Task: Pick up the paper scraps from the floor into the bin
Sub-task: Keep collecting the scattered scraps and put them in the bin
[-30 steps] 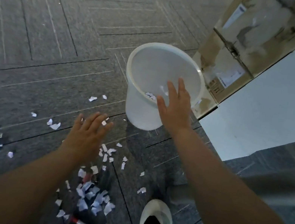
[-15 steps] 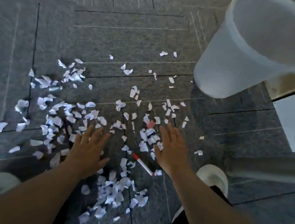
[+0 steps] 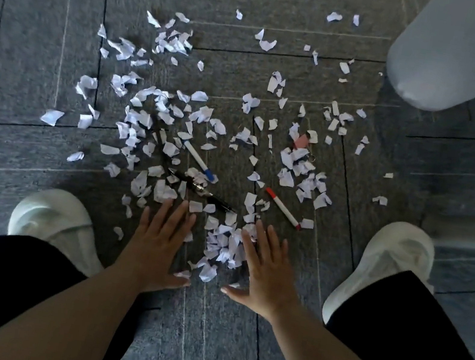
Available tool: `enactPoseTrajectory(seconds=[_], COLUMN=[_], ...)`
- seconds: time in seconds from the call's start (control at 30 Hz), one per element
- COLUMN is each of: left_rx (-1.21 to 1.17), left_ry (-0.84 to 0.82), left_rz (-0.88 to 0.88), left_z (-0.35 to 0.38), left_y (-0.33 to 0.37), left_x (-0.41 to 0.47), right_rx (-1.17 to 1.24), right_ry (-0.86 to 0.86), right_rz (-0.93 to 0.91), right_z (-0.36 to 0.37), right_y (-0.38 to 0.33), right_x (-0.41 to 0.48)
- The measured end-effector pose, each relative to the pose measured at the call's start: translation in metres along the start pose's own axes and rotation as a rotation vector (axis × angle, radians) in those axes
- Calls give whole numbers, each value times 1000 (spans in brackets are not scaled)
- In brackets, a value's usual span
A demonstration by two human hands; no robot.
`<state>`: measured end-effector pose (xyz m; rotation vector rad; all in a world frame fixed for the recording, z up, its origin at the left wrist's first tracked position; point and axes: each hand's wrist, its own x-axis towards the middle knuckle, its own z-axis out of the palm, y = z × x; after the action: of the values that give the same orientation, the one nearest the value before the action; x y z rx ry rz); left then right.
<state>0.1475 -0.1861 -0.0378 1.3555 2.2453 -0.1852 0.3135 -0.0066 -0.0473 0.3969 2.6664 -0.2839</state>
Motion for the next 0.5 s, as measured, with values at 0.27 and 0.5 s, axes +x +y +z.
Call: enactPoseTrajectory(seconds=[0.27,0.5], left_rx=[-6,-89], left_ry=[197,312], left_rz=[-99,-153], left_z=[29,17], left_y=[-10,-30], left_x=[6,33], right_rx=[44,149], right_ry=[98,259], right_rz=[38,-2], right_z=[21,9], right_y=[-28,-49], right_x=[19,61])
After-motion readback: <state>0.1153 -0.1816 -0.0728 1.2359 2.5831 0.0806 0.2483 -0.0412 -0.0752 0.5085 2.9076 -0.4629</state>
